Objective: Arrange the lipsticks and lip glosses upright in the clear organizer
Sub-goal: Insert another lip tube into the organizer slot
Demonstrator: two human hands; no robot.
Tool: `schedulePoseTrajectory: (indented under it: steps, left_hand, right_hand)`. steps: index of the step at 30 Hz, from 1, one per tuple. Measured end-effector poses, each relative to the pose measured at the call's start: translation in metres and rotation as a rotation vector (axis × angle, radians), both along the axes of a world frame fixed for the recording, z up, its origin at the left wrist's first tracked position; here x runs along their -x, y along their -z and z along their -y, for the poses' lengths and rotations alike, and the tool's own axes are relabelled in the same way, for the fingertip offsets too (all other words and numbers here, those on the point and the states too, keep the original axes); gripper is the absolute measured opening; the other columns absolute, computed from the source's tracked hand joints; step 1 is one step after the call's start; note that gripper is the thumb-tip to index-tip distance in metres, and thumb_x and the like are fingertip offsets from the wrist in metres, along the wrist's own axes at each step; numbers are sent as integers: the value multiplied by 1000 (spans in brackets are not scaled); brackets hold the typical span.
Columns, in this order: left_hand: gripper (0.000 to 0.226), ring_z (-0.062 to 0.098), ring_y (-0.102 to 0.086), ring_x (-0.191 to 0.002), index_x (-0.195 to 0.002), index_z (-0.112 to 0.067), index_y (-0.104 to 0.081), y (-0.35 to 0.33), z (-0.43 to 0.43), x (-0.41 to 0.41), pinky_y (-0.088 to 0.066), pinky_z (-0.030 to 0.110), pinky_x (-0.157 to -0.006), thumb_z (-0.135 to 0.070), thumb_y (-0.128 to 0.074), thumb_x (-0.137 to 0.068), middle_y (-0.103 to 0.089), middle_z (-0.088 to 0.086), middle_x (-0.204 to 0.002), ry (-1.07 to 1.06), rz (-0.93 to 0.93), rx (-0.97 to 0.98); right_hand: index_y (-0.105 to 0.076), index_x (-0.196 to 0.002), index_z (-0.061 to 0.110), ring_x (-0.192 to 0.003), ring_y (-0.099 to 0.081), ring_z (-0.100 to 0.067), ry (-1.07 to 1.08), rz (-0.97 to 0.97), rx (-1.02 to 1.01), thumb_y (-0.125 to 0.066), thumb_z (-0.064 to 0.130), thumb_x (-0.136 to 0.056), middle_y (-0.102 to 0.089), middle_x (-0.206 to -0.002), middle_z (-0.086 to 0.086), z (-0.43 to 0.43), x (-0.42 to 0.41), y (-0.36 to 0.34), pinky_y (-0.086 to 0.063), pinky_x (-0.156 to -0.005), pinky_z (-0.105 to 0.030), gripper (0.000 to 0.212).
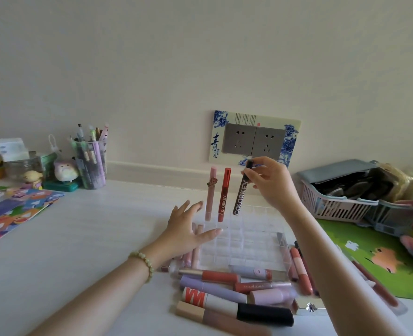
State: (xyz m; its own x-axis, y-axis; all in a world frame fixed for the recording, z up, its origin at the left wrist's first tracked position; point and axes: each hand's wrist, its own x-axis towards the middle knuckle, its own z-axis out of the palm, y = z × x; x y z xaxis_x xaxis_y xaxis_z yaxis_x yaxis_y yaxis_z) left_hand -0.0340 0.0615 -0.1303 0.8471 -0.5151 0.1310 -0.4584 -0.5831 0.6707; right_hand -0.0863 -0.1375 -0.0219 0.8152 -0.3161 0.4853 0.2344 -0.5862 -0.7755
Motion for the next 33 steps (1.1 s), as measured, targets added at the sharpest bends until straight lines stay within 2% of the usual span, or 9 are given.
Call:
schedulePoseTrajectory:
  steps: [3, 6, 10, 17, 21, 33]
  left_hand:
    - [103, 13, 7, -146, -148, -27, -20, 1, 2, -2, 5, 40, -117, -85, -45, -66, -14, -9, -157, 25, 41, -19]
    - [105, 9, 1, -146, -146, -28, -26, 7, 4, -8, 7, 38, -118, -88, -36, -60, -22, -12, -155, 52, 91, -2]
    - [101, 10, -2, -146, -144, -30, -29, 9, 4, -10, 7, 38, -117, -87, -37, -61, -28, -12, -153, 73, 99, 14]
    - [101, 9, -2, -146, -144, -31, -28, 7, 3, -8, 8, 37, -117, -87, -38, -61, -30, -11, -152, 77, 86, 25]
    - [92, 10, -2, -146, -145, -28, -27, 4, 3, -5, 8, 39, -117, -80, -45, -71, -30, -9, -152, 76, 86, 22]
    - [93, 12, -5, -146, -145, -28, -27, 2, 2, -2, 8, 41, -118, -80, -43, -69, -33, -9, -151, 69, 78, 35]
  right_hand:
    - [-61, -102, 18, -76, -70, -14, -4, -45, 31, -64, 19, -86, -72, -85, 1, 0, -3, 7, -57, -79, -43, 17]
    - [-62, -105, 15, -74, -70, -14, -7, -74, 50, -65, 19, -85, -72, -86, -2, -1, -5, 11, -57, -79, -43, 20]
    - [-63, -105, 15, -73, -70, -13, -12, -95, 78, -66, 19, -85, -72, -86, -1, -2, -7, 13, -57, -78, -41, 21]
    - [-63, -102, 17, -72, -69, -10, -8, -93, 96, -66, 20, -85, -72, -84, 1, -4, -8, 14, -57, -77, -37, 18]
    - [-63, -97, 20, -73, -69, -9, -18, -91, 87, -67, 20, -83, -71, -83, 3, -4, -8, 15, -57, -76, -34, 14]
    - [-65, -103, 14, -78, -68, -12, -20, -89, 66, -69, 23, -82, -72, -89, 1, -1, -4, 13, -57, -78, -34, 23]
